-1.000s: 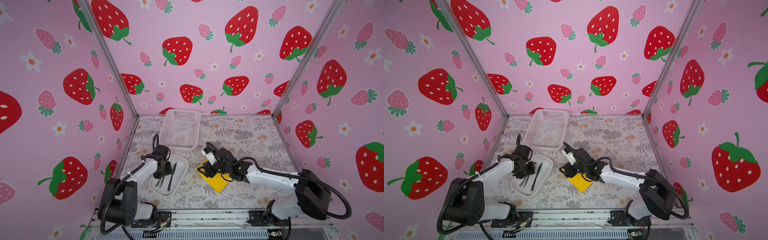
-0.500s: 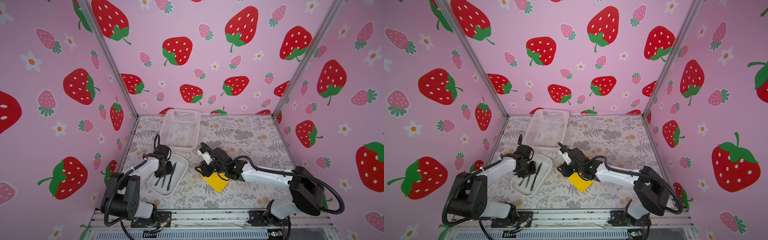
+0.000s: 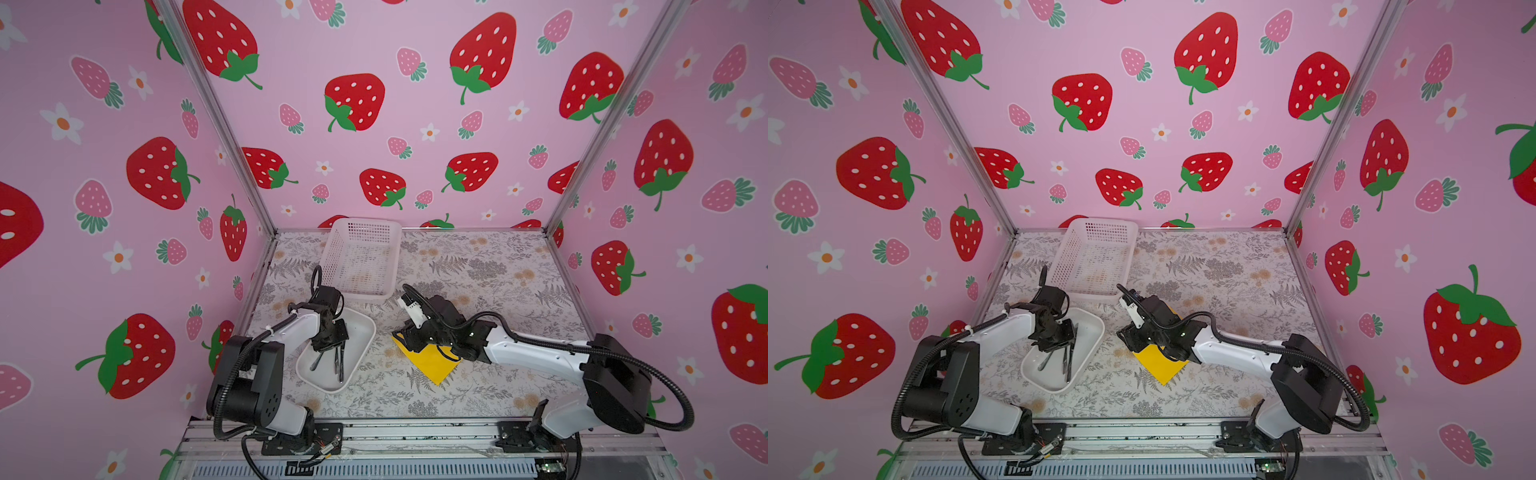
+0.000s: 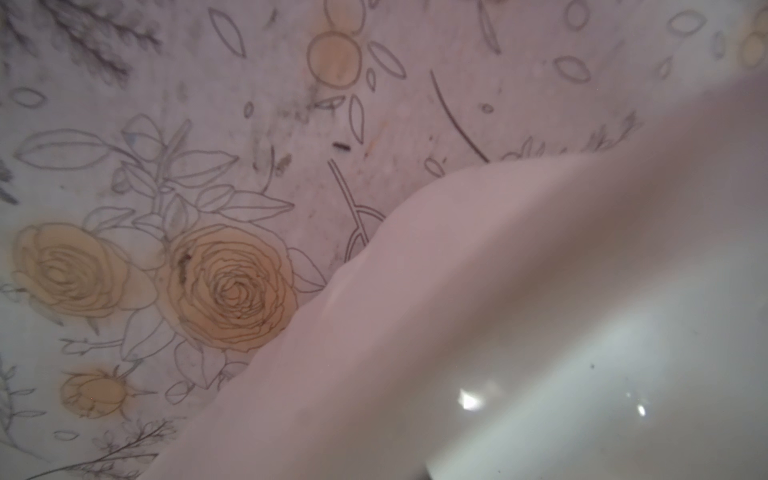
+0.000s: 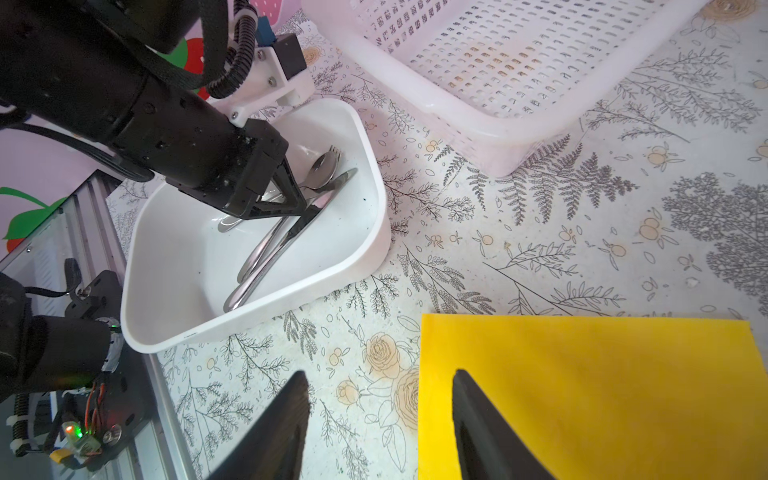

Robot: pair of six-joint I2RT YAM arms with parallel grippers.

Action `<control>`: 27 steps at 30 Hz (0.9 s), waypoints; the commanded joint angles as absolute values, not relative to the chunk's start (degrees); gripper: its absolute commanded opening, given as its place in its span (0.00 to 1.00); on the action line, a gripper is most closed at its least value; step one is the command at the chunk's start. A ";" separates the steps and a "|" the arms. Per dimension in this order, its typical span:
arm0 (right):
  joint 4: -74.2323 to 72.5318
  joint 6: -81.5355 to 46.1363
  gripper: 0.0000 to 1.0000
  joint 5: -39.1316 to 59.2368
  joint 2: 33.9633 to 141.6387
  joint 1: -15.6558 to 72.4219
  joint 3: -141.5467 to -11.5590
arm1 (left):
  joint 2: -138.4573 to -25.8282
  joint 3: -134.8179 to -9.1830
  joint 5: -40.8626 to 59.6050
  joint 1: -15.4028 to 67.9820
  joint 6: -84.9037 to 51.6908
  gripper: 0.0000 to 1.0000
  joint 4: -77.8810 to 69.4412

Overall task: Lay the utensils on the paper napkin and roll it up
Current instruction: 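Grasp the fork in the white tray with the left gripper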

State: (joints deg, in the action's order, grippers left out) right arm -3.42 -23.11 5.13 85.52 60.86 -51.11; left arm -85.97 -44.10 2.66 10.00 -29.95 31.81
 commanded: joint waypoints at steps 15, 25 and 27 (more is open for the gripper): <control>-1.95 -23.03 0.57 2.54 83.78 61.22 -51.06 | -90.59 -45.18 2.38 10.67 -27.12 0.11 35.84; -1.83 -22.90 0.58 -3.75 80.65 61.17 -50.06 | -83.93 -49.14 4.13 11.73 -26.24 0.07 42.84; -2.06 -23.11 0.58 -5.06 79.74 61.17 -49.51 | -82.35 -49.76 4.91 11.78 -25.63 0.07 44.38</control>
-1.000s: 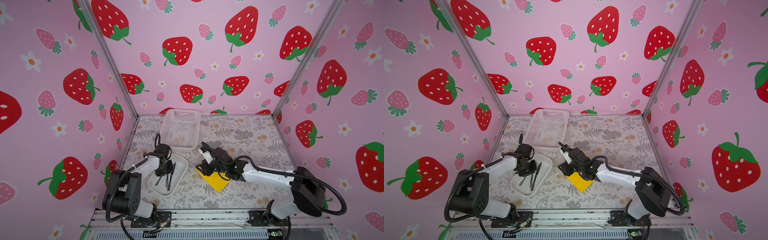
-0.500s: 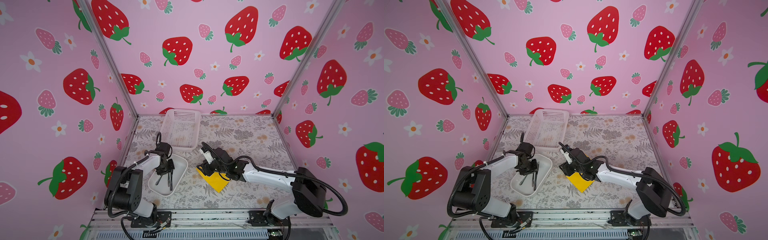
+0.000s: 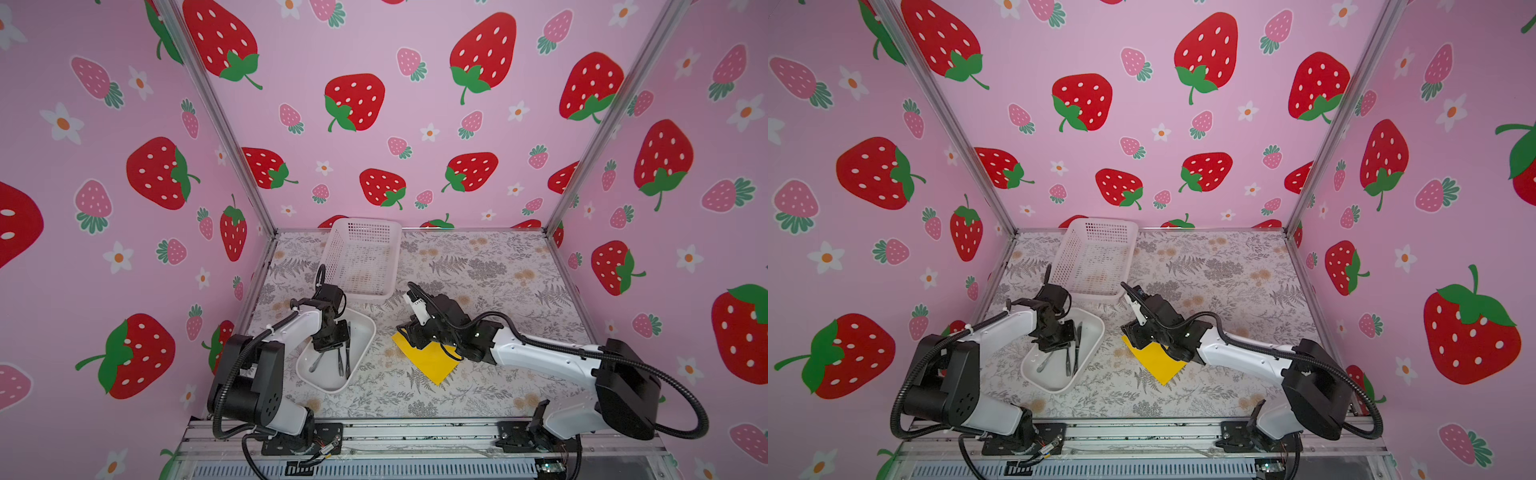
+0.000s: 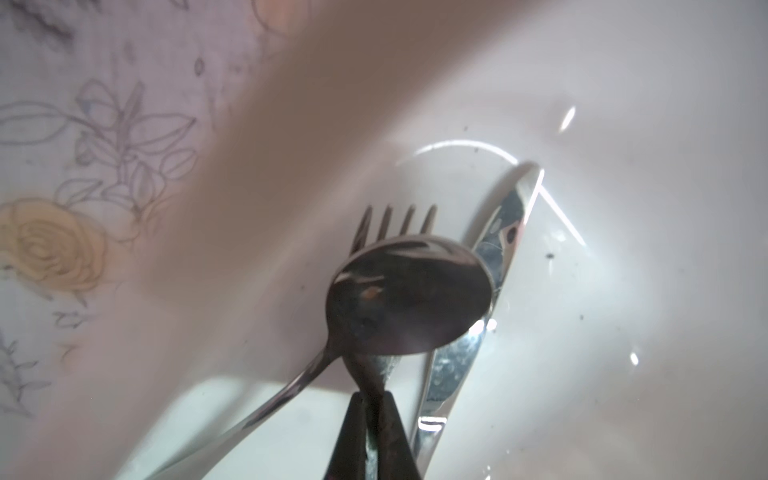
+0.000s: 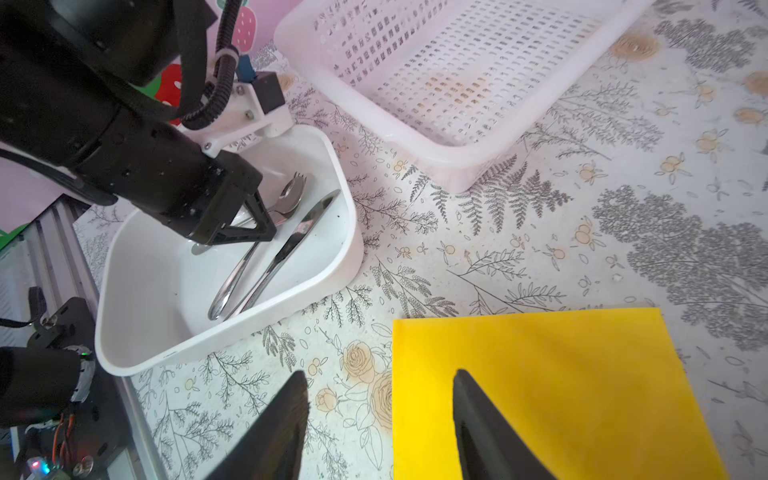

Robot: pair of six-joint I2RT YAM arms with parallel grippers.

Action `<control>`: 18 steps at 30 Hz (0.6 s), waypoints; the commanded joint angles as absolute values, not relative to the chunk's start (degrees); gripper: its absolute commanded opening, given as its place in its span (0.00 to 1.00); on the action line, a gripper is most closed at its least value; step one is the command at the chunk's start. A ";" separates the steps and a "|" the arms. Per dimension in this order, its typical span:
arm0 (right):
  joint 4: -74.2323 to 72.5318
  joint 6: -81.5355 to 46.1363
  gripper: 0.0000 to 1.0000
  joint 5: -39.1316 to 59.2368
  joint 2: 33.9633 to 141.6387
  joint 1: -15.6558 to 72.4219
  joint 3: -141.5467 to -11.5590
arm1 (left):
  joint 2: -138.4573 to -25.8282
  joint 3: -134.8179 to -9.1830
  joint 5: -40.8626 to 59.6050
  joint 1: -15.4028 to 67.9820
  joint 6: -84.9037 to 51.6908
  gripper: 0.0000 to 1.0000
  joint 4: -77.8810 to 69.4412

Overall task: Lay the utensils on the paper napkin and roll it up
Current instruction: 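Grasp the fork in the white tray with the left gripper, then carry the fork over the yellow napkin and lower it with the left gripper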

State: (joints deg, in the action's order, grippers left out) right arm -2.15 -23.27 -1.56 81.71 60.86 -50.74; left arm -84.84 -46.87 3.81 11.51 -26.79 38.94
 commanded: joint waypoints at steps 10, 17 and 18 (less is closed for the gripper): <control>-4.24 -24.34 0.59 -8.92 76.13 61.17 -46.34 | -82.38 -50.20 24.03 11.86 -24.16 0.07 41.73; -4.30 -25.44 0.60 -10.38 74.84 61.19 -45.02 | -79.22 -51.53 22.30 11.95 -25.19 0.07 42.80; -4.39 -25.64 0.59 -10.82 74.57 61.18 -44.71 | -78.50 -51.84 21.84 11.93 -25.29 0.07 43.27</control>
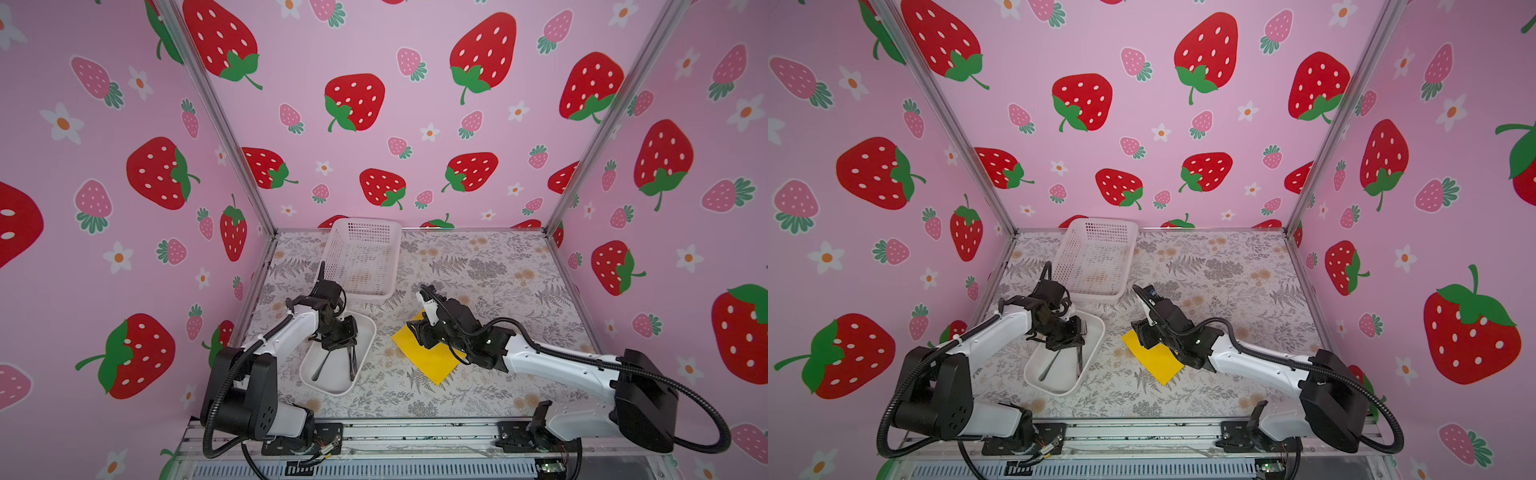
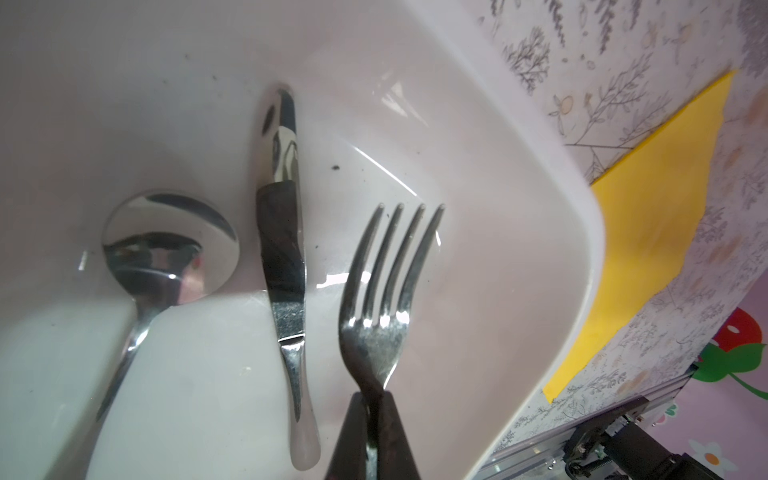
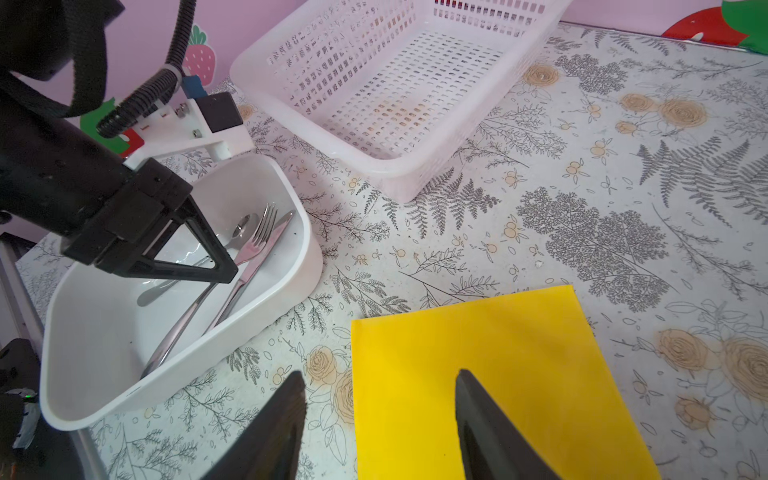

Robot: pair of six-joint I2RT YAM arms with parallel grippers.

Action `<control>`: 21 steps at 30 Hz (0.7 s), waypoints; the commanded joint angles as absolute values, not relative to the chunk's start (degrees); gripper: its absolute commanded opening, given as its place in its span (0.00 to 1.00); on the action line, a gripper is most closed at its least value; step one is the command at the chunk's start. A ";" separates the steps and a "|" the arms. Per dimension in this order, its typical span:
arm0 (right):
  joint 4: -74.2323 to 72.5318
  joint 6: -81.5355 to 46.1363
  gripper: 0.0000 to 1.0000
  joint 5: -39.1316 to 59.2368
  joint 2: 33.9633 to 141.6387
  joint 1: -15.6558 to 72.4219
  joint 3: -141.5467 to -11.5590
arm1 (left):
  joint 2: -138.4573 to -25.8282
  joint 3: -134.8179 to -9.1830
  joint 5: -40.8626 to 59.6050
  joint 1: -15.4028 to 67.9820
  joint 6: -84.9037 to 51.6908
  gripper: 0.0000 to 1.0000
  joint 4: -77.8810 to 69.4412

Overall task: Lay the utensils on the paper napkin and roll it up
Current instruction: 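Carry the fork over the yellow napkin and lower it with the left gripper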

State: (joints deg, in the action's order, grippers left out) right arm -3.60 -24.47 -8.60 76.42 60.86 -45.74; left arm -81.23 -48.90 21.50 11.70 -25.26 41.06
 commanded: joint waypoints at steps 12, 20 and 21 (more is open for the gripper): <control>-2.03 -36.55 0.62 -17.22 68.11 54.61 -38.66 | -71.40 -58.65 18.18 22.31 -32.58 0.07 43.62; -1.27 -45.41 0.62 -6.68 60.30 42.41 -28.46 | -80.16 -64.43 16.01 38.61 -40.26 0.07 35.67; -1.28 -45.97 0.62 -5.74 59.16 41.30 -27.17 | -82.18 -65.33 16.13 40.09 -41.09 0.07 34.28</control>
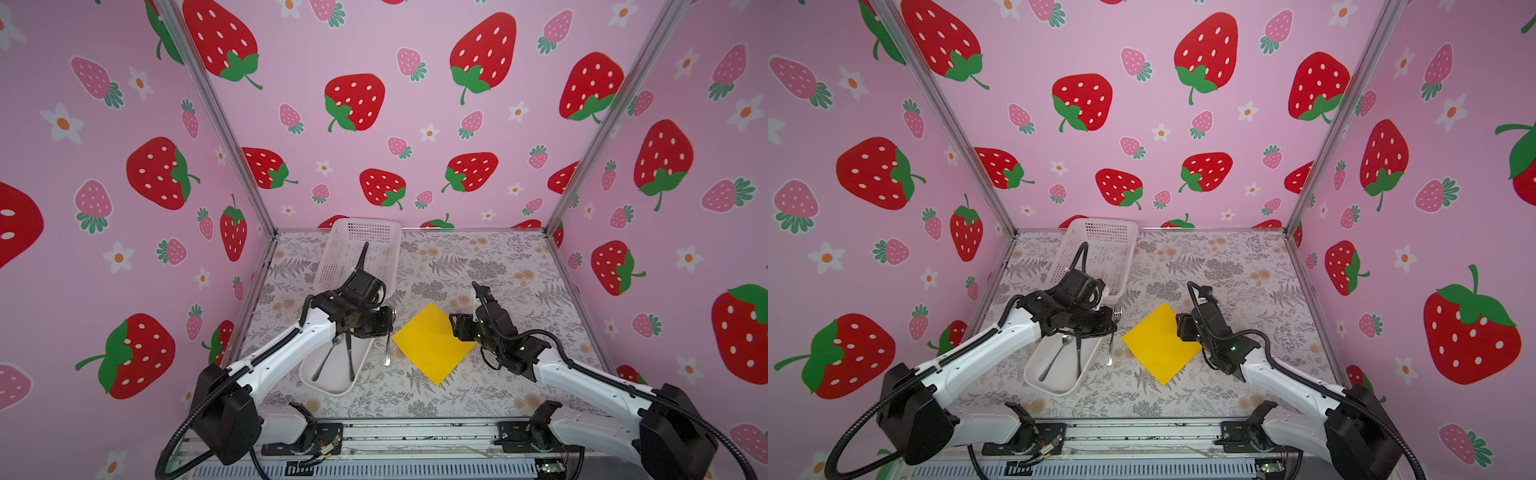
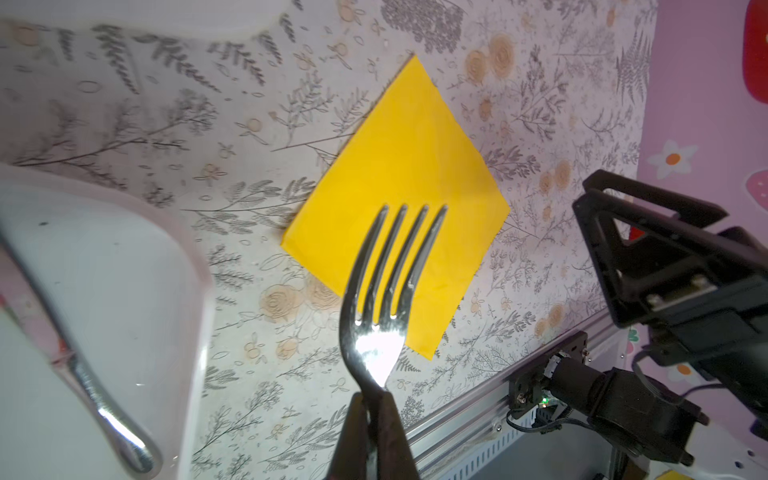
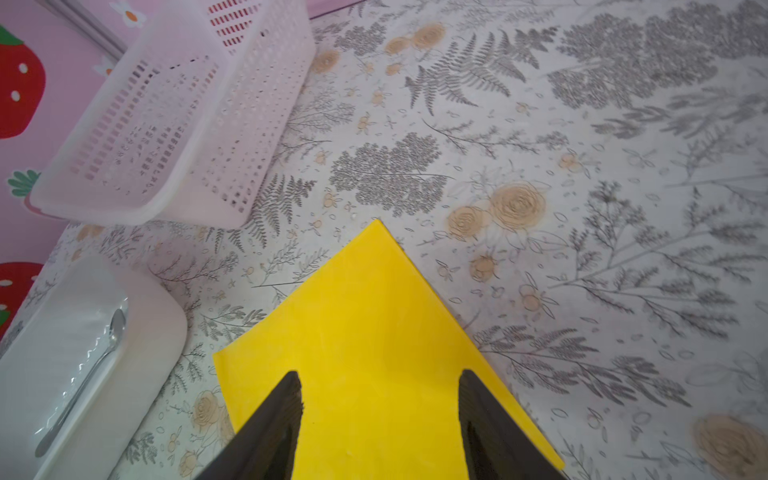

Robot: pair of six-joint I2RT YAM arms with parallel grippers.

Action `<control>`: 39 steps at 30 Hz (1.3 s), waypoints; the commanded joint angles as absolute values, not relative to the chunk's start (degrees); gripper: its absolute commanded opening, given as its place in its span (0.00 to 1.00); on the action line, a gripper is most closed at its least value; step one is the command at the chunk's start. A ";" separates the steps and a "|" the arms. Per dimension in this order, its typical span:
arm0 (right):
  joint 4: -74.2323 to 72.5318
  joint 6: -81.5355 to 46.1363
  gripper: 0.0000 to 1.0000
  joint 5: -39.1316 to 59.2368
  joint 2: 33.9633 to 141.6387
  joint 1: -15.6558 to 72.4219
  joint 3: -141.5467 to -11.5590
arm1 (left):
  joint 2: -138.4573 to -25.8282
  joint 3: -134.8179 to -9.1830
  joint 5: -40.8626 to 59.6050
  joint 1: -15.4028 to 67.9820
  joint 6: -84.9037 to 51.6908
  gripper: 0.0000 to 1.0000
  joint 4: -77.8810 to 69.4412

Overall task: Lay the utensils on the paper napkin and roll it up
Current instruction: 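Carry the fork over the yellow napkin and lower it with the left gripper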

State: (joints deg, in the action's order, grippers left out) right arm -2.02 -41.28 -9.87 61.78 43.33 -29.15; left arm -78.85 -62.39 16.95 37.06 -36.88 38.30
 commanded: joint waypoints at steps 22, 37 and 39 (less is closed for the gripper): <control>-0.89 -44.50 0.62 3.75 57.12 35.77 -21.92 | -118.47 -87.82 15.43 46.23 -53.86 0.07 25.58; -0.96 -42.90 0.62 4.64 59.20 34.71 -22.09 | -123.11 -91.24 13.86 46.90 -56.79 0.07 28.74; -0.92 -42.76 0.62 4.83 59.64 34.63 -22.16 | -123.58 -91.81 13.72 46.95 -56.95 0.07 29.55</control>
